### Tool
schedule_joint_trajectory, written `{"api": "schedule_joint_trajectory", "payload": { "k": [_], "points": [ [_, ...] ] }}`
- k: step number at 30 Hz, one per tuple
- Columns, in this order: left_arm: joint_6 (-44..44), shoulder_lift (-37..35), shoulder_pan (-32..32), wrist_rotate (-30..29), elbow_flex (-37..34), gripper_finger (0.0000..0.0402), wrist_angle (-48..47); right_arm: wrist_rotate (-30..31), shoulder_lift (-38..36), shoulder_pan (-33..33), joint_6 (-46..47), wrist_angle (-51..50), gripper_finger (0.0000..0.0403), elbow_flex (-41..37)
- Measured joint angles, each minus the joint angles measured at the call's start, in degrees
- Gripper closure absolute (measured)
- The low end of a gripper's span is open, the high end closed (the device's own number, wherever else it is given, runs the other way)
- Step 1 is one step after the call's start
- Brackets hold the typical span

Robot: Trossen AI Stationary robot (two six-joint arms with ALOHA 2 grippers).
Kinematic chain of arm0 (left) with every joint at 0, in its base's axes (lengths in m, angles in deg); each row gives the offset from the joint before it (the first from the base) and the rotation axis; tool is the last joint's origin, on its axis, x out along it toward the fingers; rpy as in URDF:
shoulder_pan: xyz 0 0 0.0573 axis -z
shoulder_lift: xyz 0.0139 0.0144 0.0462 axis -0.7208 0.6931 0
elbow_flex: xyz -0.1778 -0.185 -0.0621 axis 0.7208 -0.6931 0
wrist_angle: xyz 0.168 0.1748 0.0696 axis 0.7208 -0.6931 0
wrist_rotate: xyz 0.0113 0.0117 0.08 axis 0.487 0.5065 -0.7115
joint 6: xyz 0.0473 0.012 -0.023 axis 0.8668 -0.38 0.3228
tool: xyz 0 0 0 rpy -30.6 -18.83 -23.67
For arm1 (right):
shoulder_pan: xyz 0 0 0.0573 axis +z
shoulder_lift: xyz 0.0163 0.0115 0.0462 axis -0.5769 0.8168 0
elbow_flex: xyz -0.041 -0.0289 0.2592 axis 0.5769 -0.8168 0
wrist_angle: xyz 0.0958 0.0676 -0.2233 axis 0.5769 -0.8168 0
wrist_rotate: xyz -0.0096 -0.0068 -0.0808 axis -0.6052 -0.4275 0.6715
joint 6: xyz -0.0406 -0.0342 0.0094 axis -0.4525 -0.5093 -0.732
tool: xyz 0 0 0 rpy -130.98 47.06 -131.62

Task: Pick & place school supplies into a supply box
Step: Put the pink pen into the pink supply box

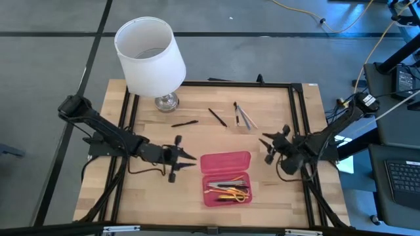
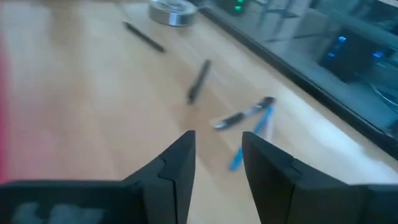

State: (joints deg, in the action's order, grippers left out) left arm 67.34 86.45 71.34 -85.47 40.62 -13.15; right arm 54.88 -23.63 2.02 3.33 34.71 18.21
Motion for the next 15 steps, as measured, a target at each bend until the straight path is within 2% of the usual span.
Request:
{"api": "schedule_joint_trajectory", "payload": {
  "k": [6, 10, 15],
  "points": [
    [-0.26, -0.05, -0.03, -5.02, -8.23, 0.0311, 11.56, -2.0, -0.02, -7.13, 4.35, -4.79, 0.0251, 0.0],
    [-0.24, -0.05, -0.02, -6.0, -9.88, 0.0315, 14.68, -4.8, -0.02, -11.24, 6.37, -8.17, 0.0205, 0.0],
    [-0.24, -0.05, -0.02, -6.05, -10.04, 0.0314, 14.77, -0.71, -0.02, -14.36, 5.18, -9.4, 0.0151, 0.0]
  ]
}}
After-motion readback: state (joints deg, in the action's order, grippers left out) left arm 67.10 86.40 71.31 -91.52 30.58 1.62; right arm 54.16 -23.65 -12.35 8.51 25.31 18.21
